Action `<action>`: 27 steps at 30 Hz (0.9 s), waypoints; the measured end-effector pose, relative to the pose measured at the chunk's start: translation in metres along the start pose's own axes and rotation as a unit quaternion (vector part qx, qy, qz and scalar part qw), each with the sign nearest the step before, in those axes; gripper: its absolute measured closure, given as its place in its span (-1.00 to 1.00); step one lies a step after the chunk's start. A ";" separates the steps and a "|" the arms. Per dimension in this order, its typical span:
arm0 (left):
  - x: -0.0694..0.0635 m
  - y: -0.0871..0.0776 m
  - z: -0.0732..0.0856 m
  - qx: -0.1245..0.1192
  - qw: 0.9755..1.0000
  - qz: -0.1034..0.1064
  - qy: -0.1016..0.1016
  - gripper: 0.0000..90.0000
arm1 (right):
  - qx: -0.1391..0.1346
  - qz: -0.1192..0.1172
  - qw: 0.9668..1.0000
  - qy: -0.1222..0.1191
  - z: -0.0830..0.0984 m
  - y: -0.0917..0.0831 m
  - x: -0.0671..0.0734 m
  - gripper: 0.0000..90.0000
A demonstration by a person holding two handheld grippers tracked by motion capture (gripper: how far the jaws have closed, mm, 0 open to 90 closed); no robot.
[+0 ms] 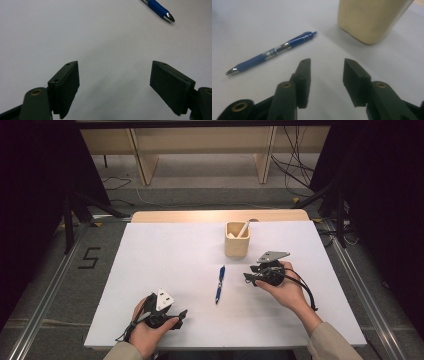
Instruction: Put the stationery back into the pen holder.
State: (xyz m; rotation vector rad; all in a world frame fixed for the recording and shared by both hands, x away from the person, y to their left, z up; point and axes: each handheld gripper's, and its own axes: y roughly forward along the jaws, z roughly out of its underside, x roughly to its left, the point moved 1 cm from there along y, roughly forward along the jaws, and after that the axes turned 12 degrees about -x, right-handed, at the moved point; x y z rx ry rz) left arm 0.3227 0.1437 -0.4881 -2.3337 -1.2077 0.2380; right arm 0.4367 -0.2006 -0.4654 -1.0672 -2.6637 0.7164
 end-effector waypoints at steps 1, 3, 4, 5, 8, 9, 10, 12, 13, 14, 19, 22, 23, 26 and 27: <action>0.000 0.000 0.000 0.001 1.000 0.000 0.000 -0.48 | 0.003 -0.002 1.000 -0.001 0.001 0.001 0.000 0.42; 0.000 0.000 0.000 0.000 1.000 0.000 0.000 -0.48 | 0.011 -0.004 1.000 -0.005 0.002 0.002 0.001 0.52; 0.000 0.000 0.000 0.001 1.000 0.000 0.000 -0.48 | 0.016 -0.005 1.000 -0.008 0.003 0.003 0.002 0.55; 0.000 0.000 0.000 -0.001 1.000 0.000 0.000 -0.48 | 0.019 -0.006 1.000 -0.010 0.004 0.004 0.002 0.57; 0.000 -0.001 0.000 -0.001 1.000 0.000 -0.001 -0.47 | 0.031 -0.006 0.999 -0.007 0.006 0.005 0.004 0.61; 0.000 0.000 0.000 -0.005 1.000 -0.002 -0.005 -0.47 | 0.032 -0.007 0.999 -0.007 0.006 0.004 0.004 0.61; 0.000 -0.001 0.000 -0.002 1.000 -0.001 -0.002 -0.47 | 0.033 -0.006 0.999 -0.006 0.007 0.004 0.006 0.62; 0.000 0.000 0.000 -0.005 1.000 -0.002 -0.005 -0.46 | 0.029 -0.010 0.999 -0.008 0.008 0.002 0.007 0.61; 0.000 0.000 0.000 -0.003 1.000 -0.001 -0.002 -0.46 | 0.032 -0.009 0.999 -0.004 0.008 0.000 0.008 0.59; -0.001 0.000 0.000 -0.003 1.000 -0.001 -0.001 -0.46 | 0.033 -0.009 0.999 -0.004 0.009 -0.001 0.009 0.55; -0.002 0.001 0.000 -0.002 1.000 0.000 0.000 -0.44 | 0.031 -0.015 0.999 -0.009 0.013 -0.007 0.014 0.30; -0.004 0.001 -0.003 -0.008 1.000 0.000 -0.002 -0.42 | 0.025 -0.020 0.999 -0.003 0.015 -0.011 0.018 0.17; -0.005 0.002 -0.005 -0.011 1.000 0.002 0.000 -0.42 | 0.025 -0.019 1.000 0.000 0.016 -0.012 0.019 0.14; -0.010 0.007 -0.015 -0.021 1.000 0.011 0.005 -0.36 | 0.029 -0.021 0.999 -0.002 0.019 -0.016 0.022 0.07; -0.012 0.009 -0.019 -0.024 1.000 0.017 0.008 -0.32 | 0.029 -0.020 0.999 -0.001 0.020 -0.016 0.023 0.05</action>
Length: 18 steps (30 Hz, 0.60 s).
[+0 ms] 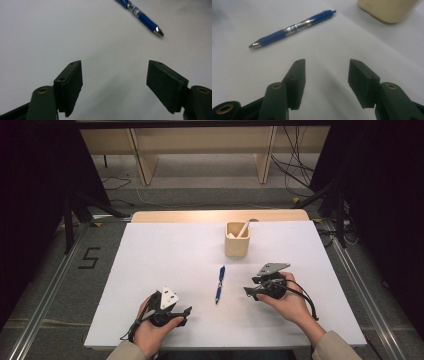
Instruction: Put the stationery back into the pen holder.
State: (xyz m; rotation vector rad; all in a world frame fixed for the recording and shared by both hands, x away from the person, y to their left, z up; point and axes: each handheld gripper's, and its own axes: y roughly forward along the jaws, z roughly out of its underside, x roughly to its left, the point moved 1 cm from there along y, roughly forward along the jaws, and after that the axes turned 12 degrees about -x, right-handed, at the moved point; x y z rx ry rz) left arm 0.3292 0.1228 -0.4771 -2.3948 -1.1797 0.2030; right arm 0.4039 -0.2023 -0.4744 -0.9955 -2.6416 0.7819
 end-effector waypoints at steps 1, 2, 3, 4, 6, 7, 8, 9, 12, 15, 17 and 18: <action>-0.002 0.003 -0.004 -0.003 1.000 0.006 0.004 -0.27 | 0.007 0.000 1.000 -0.001 0.000 -0.001 0.001 0.04; -0.004 0.005 -0.008 -0.003 1.000 0.014 0.008 -0.19 | 0.005 -0.002 1.000 -0.003 0.001 -0.002 0.001 0.04; -0.006 0.009 -0.013 -0.007 1.000 0.020 0.008 -0.11 | 0.004 -0.001 1.000 -0.002 0.001 -0.004 0.001 0.04; -0.008 0.012 -0.017 -0.001 0.999 0.028 0.016 -0.02 | 0.003 -0.001 1.000 0.001 0.002 -0.005 0.002 0.04; -0.013 0.020 -0.026 0.004 0.999 0.041 0.016 0.20 | 0.005 -0.001 1.000 0.001 0.003 -0.007 0.002 0.04; -0.017 0.025 -0.030 0.004 0.999 0.047 0.018 0.29 | 0.005 0.000 1.000 0.002 0.004 -0.008 0.001 0.04; -0.020 0.029 -0.034 0.007 0.998 0.052 0.025 0.41 | 0.006 0.000 1.000 0.003 0.006 -0.009 0.001 0.04; -0.024 0.034 -0.037 0.012 0.998 0.059 0.034 0.50 | 0.004 -0.001 1.000 -0.001 0.007 -0.009 0.000 0.04; -0.038 0.050 -0.044 0.024 0.995 0.080 0.047 0.76 | 0.002 0.001 1.000 0.008 0.009 -0.013 0.000 0.04; -0.045 0.064 -0.051 0.032 0.994 0.092 0.058 0.91 | -0.001 0.001 1.000 0.009 0.010 -0.016 -0.002 0.03; -0.047 0.073 -0.058 0.029 0.993 0.095 0.061 0.99 | -0.003 0.002 1.000 0.011 0.010 -0.018 -0.003 0.03; -0.047 0.078 -0.062 0.034 0.992 0.096 0.068 0.99 | -0.004 0.003 1.000 0.012 0.010 -0.019 -0.003 0.03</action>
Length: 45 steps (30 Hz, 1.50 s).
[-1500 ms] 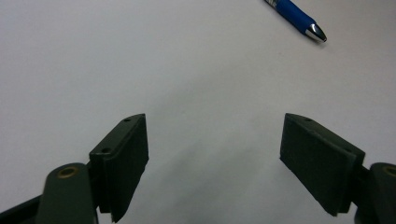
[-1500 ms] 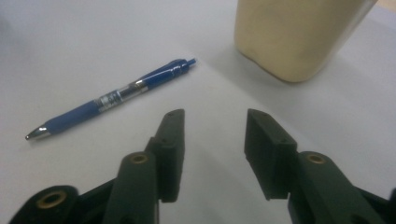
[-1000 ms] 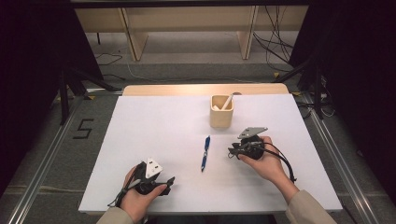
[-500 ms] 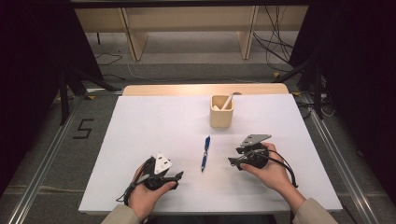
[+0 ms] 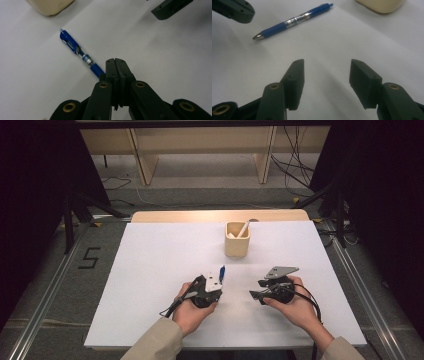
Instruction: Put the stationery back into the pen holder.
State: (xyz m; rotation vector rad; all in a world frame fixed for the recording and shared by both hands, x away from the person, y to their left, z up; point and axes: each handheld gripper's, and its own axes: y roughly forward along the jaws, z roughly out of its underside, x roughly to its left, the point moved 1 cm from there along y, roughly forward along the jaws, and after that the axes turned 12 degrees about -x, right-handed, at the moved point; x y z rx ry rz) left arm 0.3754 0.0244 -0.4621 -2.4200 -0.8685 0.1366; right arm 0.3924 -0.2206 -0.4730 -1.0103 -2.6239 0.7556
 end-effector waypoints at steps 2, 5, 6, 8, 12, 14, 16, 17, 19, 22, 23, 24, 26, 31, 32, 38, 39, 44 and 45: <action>0.006 0.009 -0.009 0.003 1.000 -0.004 0.012 0.99 | -0.001 0.001 1.000 0.003 0.000 -0.001 -0.001 0.03; 0.018 0.025 -0.020 0.004 1.000 -0.003 0.029 1.00 | -0.003 0.001 1.000 0.003 0.000 -0.002 -0.001 0.03; 0.022 0.031 -0.023 0.007 0.999 -0.002 0.033 1.00 | -0.003 0.002 1.000 0.005 0.000 -0.002 0.000 0.03; 0.028 0.041 -0.026 0.014 0.999 -0.002 0.037 1.00 | -0.005 0.002 1.000 0.004 0.000 -0.003 0.000 0.03; 0.034 0.055 -0.027 0.013 0.999 0.002 0.039 1.00 | -0.011 0.001 1.000 0.005 0.001 -0.005 -0.001 0.00; 0.035 0.059 -0.026 0.011 0.999 0.000 0.037 1.00 | -0.009 -0.001 1.000 0.011 0.003 -0.005 -0.002 -0.04; 0.036 0.061 -0.026 0.014 0.999 0.002 0.038 1.00 | -0.012 -0.005 1.000 0.015 0.005 -0.005 -0.002 -0.13; 0.037 0.062 -0.026 0.013 0.999 0.001 0.037 1.00 | -0.010 -0.008 1.000 0.019 0.006 -0.005 -0.002 -0.17; 0.038 0.063 -0.026 0.012 0.999 -0.002 0.040 1.00 | -0.010 -0.012 1.000 0.020 0.007 -0.006 -0.001 -0.21; 0.039 0.065 -0.026 0.009 0.999 -0.002 0.041 1.00 | -0.015 -0.015 1.000 0.021 0.008 -0.007 0.000 -0.28; 0.039 0.066 -0.026 0.010 0.999 -0.001 0.043 1.00 | -0.016 -0.016 0.999 0.022 0.009 -0.008 0.001 -0.29; 0.039 0.067 -0.026 0.011 0.999 0.001 0.045 1.00 | -0.018 -0.017 1.000 0.019 0.009 -0.009 0.001 -0.29; 0.040 0.068 -0.027 0.013 0.999 0.001 0.048 1.00 | -0.017 -0.015 1.000 0.021 0.010 -0.010 0.001 -0.30; 0.042 0.073 -0.030 0.023 0.998 0.002 0.053 1.00 | -0.018 -0.011 1.000 0.019 0.014 -0.013 -0.001 -0.30; 0.042 0.075 -0.030 0.027 0.998 0.000 0.055 1.00 | -0.018 -0.012 1.000 0.017 0.014 -0.013 -0.001 -0.30; 0.045 0.081 -0.031 0.039 0.997 0.001 0.061 1.00 | -0.017 -0.013 1.000 0.021 0.014 -0.015 -0.001 -0.30; 0.045 0.082 -0.032 0.040 0.997 -0.001 0.060 1.00 | -0.017 -0.013 1.000 0.018 0.015 -0.014 -0.001 -0.30; 0.046 0.086 -0.034 0.047 0.997 0.001 0.065 1.00 | -0.020 -0.014 1.000 0.019 0.014 -0.014 0.000 -0.30; 0.046 0.087 -0.033 0.052 0.996 0.002 0.069 1.00 | -0.019 -0.014 1.000 0.019 0.014 -0.014 0.000 -0.30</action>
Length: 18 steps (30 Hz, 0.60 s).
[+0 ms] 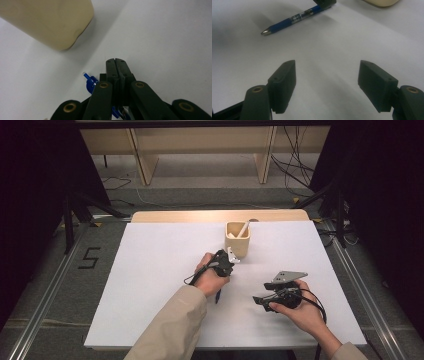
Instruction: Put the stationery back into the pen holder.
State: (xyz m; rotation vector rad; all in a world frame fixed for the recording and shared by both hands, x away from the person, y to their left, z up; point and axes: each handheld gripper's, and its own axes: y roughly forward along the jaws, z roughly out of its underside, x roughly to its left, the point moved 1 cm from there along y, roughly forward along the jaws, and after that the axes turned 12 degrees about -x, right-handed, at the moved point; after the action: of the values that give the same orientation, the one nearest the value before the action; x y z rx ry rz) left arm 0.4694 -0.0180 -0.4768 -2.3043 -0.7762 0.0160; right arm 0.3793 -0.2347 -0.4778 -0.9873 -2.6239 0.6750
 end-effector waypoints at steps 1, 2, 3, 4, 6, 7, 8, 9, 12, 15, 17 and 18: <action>0.000 0.001 0.001 0.001 1.000 -0.002 -0.002 1.00 | 0.001 0.000 1.000 -0.001 0.000 0.000 0.000 -0.30; 0.001 0.002 0.002 0.005 1.000 -0.001 -0.002 1.00 | 0.001 0.000 1.000 -0.001 0.000 0.000 0.000 -0.30; 0.002 0.003 0.002 0.007 1.000 -0.001 -0.003 1.00 | 0.000 0.000 1.000 -0.001 0.000 0.000 0.000 -0.30; 0.002 0.004 0.003 0.008 1.000 -0.002 -0.005 1.00 | 0.000 -0.001 1.000 -0.001 0.000 -0.001 0.000 -0.30; 0.003 0.006 0.004 0.006 1.000 -0.004 -0.011 1.00 | 0.000 -0.001 1.000 -0.001 0.000 -0.001 0.000 -0.30; 0.003 0.006 0.004 0.007 1.000 -0.003 -0.012 1.00 | 0.000 -0.002 1.000 -0.001 0.000 -0.001 0.000 -0.30; 0.003 0.006 0.004 0.007 1.000 -0.003 -0.013 1.00 | 0.000 -0.002 1.000 -0.002 0.000 -0.001 0.000 -0.30; 0.003 0.007 0.004 0.009 1.000 -0.003 -0.013 1.00 | 0.002 -0.003 1.000 -0.004 0.000 -0.001 0.000 -0.30; 0.004 0.008 0.006 0.014 1.000 -0.005 -0.013 1.00 | 0.003 -0.003 1.000 -0.004 0.001 -0.001 0.001 -0.31; 0.005 0.009 0.007 0.017 1.000 -0.006 -0.013 1.00 | 0.004 -0.003 1.000 -0.004 0.001 -0.001 0.001 -0.31; 0.005 0.010 0.006 0.018 1.000 -0.008 -0.008 1.00 | 0.004 -0.005 1.000 -0.004 0.001 0.000 0.001 -0.31; 0.005 0.010 0.006 0.018 1.000 -0.008 -0.007 1.00 | 0.004 -0.006 1.000 -0.009 0.001 0.000 0.001 -0.30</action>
State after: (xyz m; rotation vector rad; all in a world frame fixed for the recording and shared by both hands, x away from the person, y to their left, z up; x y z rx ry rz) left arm 0.4768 -0.0173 -0.4867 -2.2652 -0.7958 0.0383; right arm 0.3782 -0.2343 -0.4788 -0.9674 -2.6375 0.6949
